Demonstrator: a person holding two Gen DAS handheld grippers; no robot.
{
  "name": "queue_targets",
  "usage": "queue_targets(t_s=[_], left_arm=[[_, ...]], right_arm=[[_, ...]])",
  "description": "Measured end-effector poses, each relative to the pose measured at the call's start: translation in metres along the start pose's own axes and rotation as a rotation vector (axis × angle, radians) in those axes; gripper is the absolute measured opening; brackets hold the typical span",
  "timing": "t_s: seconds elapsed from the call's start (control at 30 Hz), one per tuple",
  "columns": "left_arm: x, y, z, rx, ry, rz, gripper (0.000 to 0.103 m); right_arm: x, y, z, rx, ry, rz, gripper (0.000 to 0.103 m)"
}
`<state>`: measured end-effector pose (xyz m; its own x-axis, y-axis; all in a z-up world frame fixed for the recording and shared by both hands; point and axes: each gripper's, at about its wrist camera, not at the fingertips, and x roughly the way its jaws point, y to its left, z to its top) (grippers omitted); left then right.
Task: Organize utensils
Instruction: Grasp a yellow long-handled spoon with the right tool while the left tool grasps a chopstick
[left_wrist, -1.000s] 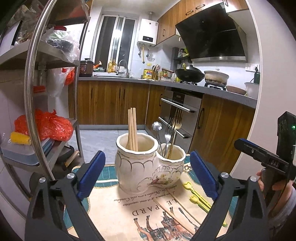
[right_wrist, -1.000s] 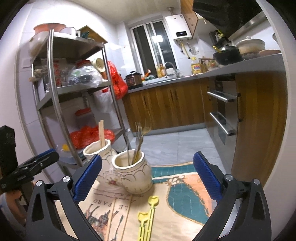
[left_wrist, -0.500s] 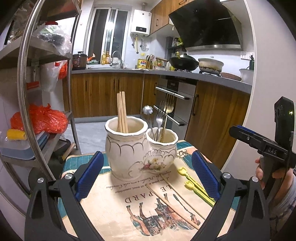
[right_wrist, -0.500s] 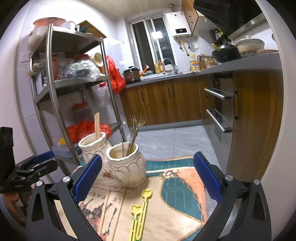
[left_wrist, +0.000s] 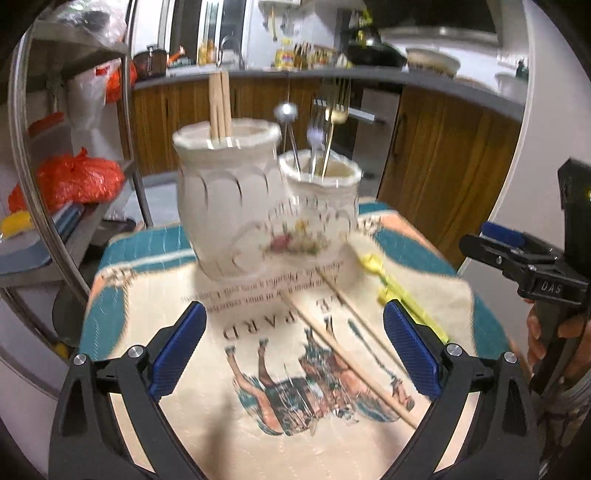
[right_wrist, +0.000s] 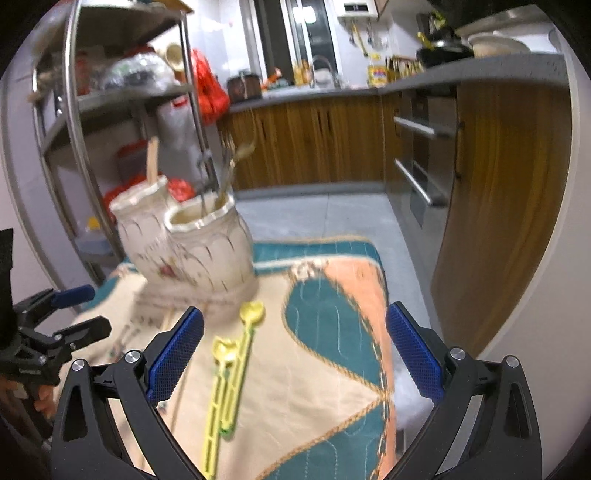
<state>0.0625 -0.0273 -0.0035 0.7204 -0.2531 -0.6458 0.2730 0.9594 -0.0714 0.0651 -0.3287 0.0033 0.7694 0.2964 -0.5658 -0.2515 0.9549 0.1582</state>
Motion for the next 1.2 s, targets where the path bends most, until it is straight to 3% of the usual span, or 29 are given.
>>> queue_targets(t_s=[0.13, 0.2, 0.23, 0.27, 0.37, 0.5, 0.57, 0.9, 1.0, 1.2], left_arm=[[0.014, -0.009, -0.009, -0.007, 0.057, -0.020, 0.091], [0.019, -0.017, -0.014, 0.014, 0.080, -0.046, 0.083], [0.022, -0.021, -0.015, 0.029, 0.092, -0.052, 0.076], [0.024, -0.024, -0.017, 0.039, 0.102, -0.054, 0.068], [0.029, -0.029, -0.020, 0.051, 0.124, -0.063, 0.058], [0.034, -0.034, -0.022, 0.065, 0.144, -0.066, 0.053], [0.036, -0.037, -0.024, 0.084, 0.159, -0.068, 0.043], [0.041, -0.043, -0.025, 0.120, 0.178, -0.051, 0.034], [0.043, -0.042, -0.023, 0.135, 0.183, -0.032, 0.021], [0.044, -0.035, -0.019, 0.155, 0.193, -0.042, 0.013]], right_arm=[[0.010, 0.000, -0.006, -0.016, 0.047, -0.018, 0.097], [0.013, 0.000, -0.008, -0.010, 0.067, 0.010, 0.095], [0.015, 0.000, -0.009, -0.003, 0.077, 0.032, 0.091], [0.016, 0.000, -0.009, 0.001, 0.085, 0.046, 0.079], [0.024, 0.004, -0.010, -0.002, 0.128, 0.065, 0.056], [0.030, 0.017, -0.013, -0.032, 0.173, 0.116, 0.043], [0.032, 0.023, -0.015, -0.049, 0.196, 0.132, 0.037], [0.039, 0.036, -0.023, -0.099, 0.271, 0.125, 0.030], [0.044, 0.038, -0.026, -0.111, 0.285, 0.113, 0.028], [0.047, 0.036, -0.028, -0.124, 0.294, 0.110, 0.011]])
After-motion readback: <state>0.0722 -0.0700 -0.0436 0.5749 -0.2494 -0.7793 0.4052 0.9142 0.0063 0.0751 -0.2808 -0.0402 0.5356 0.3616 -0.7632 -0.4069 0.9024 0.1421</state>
